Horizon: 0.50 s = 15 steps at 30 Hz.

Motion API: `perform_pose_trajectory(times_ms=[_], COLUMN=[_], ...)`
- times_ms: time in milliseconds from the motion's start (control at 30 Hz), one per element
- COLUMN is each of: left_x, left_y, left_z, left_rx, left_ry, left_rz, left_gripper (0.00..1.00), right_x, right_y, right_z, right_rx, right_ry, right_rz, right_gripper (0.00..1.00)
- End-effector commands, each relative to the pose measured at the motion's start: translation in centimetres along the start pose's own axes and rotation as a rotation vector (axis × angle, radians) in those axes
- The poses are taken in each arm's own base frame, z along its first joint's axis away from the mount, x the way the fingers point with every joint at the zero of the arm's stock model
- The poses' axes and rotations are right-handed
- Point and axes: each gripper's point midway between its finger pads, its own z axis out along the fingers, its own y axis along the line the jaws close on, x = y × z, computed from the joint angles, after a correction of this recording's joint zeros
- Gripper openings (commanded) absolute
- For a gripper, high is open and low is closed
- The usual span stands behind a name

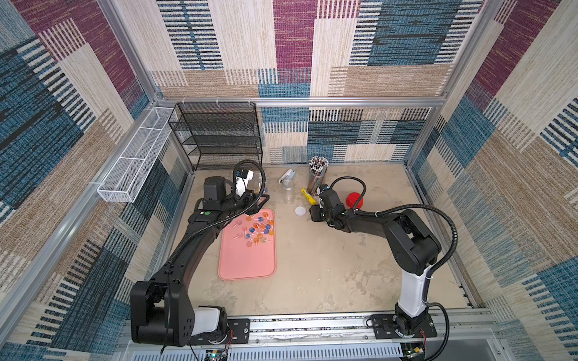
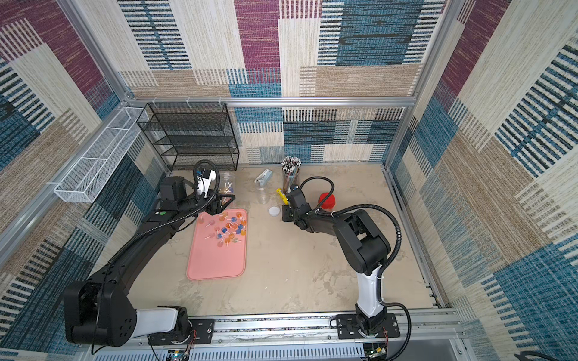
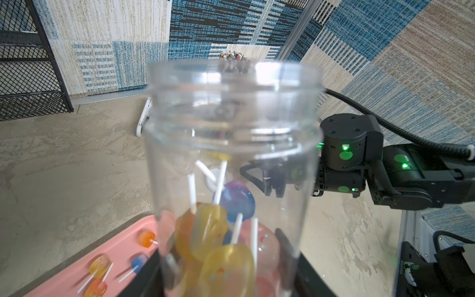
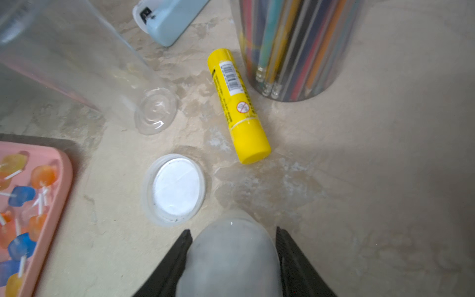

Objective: Pour the candies out of the jar
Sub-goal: Place the lid at the center of the board.

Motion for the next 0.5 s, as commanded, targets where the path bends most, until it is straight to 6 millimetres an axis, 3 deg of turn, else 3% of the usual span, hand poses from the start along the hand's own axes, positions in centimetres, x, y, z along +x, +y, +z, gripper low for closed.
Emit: perform_pose_trajectory(times_ms=[0,167,233,333,467], left_x=[-1.0,-1.0,-1.0,-0.9,-0.1], left_y=[-0.3,-0.3,-0.2,0.0,0.5], left_z=[-0.2,-0.2,-0.2,-0.2,-0.2], left_rx=[0.009,0.009,0.005,-0.004,-0.035], left_ry=[-0.026,-0.027,-0.026,-0.022,0.005], left_rz=[0.019,0.016,0.015,0.013,0.011], left_gripper=[0.0,0.0,0.0,0.0,0.0], right_x=[0.6,0.6,0.1,-1.0,-3.1], right_y=[-1.3,-1.1,-0.7,0.1,0.7], right_z=[0.4,0.4,0.0,-1.2,-3.8], right_rx=[0.07,0.057,0.039,0.006,-0.02], right_ry=[0.005,0.005,-0.004,-0.026,-0.081], right_rz=[0.023,0.041,0.048,0.059,0.063], right_gripper=[0.49,0.56,0.64,0.79,0.9])
